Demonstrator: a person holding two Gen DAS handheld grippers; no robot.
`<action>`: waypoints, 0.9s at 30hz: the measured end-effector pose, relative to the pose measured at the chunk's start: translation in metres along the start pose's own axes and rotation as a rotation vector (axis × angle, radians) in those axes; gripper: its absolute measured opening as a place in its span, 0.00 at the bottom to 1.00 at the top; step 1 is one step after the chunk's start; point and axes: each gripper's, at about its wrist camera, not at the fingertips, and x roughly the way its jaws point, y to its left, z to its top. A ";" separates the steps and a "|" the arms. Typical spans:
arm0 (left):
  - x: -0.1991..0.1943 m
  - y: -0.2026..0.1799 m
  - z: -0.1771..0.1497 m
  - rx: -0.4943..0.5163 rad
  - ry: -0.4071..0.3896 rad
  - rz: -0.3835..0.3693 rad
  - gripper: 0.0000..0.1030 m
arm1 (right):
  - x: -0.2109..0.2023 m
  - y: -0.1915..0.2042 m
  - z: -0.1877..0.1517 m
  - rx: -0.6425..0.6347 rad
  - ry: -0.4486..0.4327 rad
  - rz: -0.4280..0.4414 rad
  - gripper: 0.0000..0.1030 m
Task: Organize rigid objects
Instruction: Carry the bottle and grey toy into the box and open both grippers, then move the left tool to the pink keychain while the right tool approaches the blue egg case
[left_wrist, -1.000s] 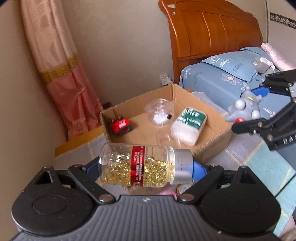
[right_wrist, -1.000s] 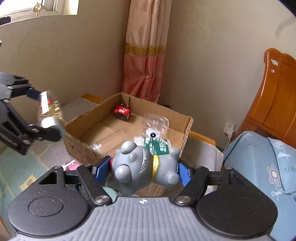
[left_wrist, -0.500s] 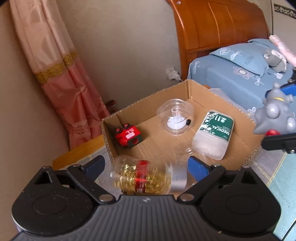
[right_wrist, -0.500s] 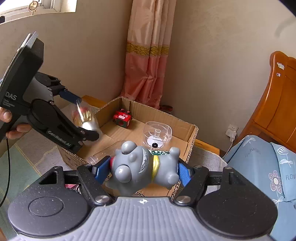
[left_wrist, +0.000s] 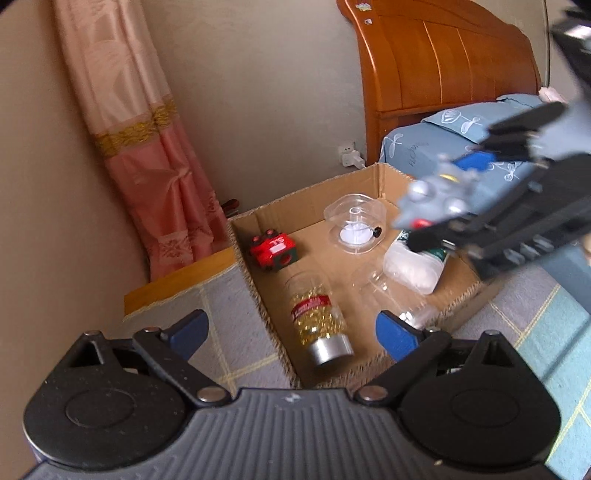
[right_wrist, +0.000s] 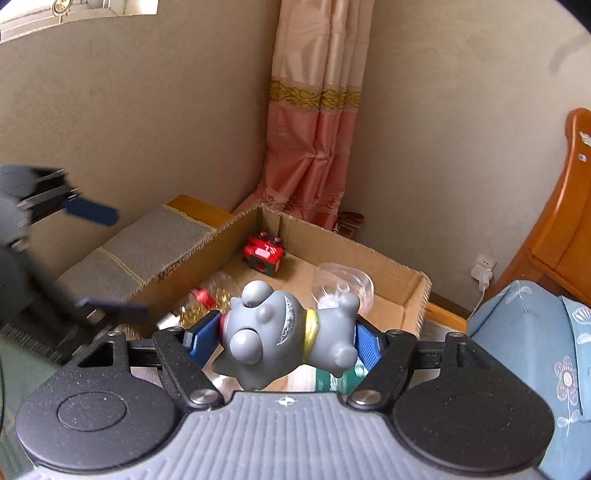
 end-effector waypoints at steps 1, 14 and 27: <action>-0.004 0.001 -0.003 -0.008 -0.003 -0.002 0.94 | 0.005 0.002 0.005 -0.003 0.004 0.003 0.76; -0.029 0.013 -0.024 -0.043 -0.045 0.005 0.94 | 0.073 0.010 0.054 -0.003 0.052 -0.033 0.89; -0.038 0.006 -0.030 -0.086 -0.038 0.006 0.97 | 0.042 0.016 0.031 0.015 0.048 -0.017 1.00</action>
